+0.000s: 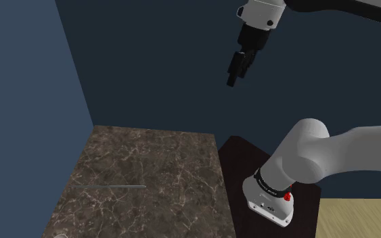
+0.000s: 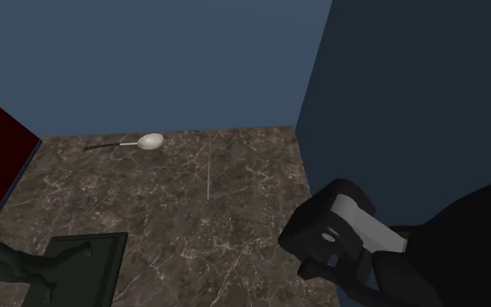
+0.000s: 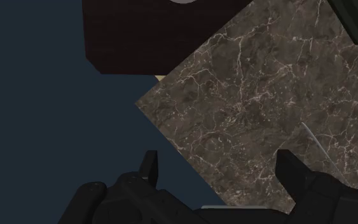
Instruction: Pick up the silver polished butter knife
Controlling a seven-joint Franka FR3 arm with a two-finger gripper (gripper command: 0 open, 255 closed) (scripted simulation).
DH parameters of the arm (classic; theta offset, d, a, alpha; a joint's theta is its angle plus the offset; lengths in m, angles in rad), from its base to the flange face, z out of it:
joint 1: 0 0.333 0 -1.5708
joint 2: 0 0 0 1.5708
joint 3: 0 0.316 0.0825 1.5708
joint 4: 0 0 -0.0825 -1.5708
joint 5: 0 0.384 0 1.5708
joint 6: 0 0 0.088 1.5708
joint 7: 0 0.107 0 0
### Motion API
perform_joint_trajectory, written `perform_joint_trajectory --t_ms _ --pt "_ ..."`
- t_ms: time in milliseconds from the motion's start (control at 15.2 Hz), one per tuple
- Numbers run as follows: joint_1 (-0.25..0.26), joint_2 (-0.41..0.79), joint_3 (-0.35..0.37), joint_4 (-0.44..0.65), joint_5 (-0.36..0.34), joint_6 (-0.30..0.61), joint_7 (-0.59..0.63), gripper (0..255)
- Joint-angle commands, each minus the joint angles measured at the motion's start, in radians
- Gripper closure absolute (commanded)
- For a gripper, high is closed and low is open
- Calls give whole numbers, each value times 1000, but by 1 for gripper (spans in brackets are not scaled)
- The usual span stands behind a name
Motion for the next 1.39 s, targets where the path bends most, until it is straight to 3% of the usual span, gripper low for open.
perform_joint_trajectory --t_ms 0,660,1320 --pt "0 0 0 0 0 0 0 0" --pt "92 222 119 -63 58 285 -5 0" --pt "163 525 242 -17 60 541 6 0"
